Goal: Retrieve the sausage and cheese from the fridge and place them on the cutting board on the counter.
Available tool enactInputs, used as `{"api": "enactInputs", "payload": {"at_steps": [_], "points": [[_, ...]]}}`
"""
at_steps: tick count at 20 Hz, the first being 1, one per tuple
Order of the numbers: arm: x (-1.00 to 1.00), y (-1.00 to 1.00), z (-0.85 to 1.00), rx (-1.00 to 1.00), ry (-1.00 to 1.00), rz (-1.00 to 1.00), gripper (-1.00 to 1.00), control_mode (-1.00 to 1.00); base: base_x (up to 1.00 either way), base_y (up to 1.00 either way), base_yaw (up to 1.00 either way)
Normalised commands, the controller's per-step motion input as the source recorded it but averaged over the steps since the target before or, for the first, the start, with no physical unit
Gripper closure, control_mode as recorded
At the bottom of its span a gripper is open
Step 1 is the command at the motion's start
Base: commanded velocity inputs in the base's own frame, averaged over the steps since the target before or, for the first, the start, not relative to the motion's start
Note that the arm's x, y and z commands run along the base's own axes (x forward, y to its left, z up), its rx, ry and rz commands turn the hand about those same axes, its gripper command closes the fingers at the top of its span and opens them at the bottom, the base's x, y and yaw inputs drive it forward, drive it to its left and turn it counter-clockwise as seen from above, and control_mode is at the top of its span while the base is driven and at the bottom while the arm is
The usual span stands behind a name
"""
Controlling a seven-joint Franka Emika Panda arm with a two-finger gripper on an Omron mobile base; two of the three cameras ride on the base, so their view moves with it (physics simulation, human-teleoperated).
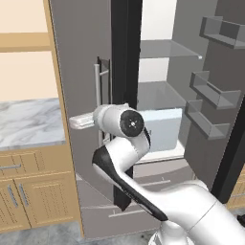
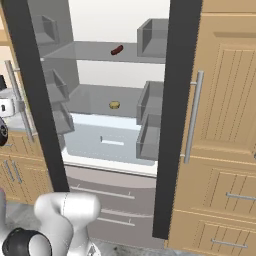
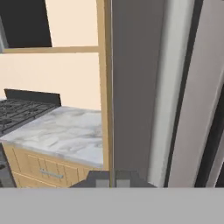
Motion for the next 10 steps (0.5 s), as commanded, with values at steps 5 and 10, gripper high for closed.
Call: {"api": "enactInputs", "payload": {"at_steps": [5, 10], "points": [[-1.0, 0.33, 0.29, 0.04, 0.02, 0.14, -1.0, -1.0, 0.0, 0.0, 0.0], [-1.0, -0.93, 0.54, 0.25, -0.03, 0.01, -1.0, -1.0, 0.0, 0.0, 0.0]]}}
